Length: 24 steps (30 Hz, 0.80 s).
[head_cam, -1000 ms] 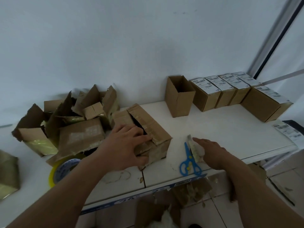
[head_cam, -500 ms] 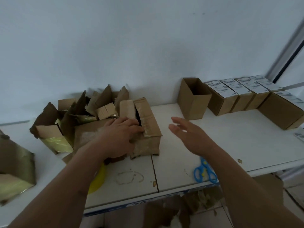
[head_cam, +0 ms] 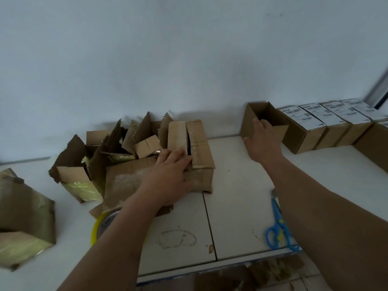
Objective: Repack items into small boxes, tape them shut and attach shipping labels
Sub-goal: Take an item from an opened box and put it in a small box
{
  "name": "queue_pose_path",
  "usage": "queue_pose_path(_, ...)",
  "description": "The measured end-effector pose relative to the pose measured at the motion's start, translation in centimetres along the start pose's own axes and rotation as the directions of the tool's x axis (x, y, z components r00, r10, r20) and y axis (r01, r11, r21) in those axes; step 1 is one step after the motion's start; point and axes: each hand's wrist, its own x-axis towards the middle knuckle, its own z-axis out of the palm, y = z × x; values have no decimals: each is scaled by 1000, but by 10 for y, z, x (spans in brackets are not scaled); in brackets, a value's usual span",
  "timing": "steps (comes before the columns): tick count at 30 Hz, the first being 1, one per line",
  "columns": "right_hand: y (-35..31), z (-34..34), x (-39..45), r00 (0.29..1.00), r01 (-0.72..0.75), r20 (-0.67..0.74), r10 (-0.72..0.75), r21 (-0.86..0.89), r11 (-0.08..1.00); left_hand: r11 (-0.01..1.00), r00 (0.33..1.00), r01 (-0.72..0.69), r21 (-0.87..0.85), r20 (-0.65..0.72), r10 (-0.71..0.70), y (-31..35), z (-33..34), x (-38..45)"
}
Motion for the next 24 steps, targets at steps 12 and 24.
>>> queue_pose_path(12,-4,-15,13,995,-48,72,69,-260,965,999,980,-15,-37,-198,7,3,12,4)
queue_pose_path(24,-54,-55,-89,943,-39,331,44,-24,999,989,989,28,-148,-142,-49,-2,-2,-6)
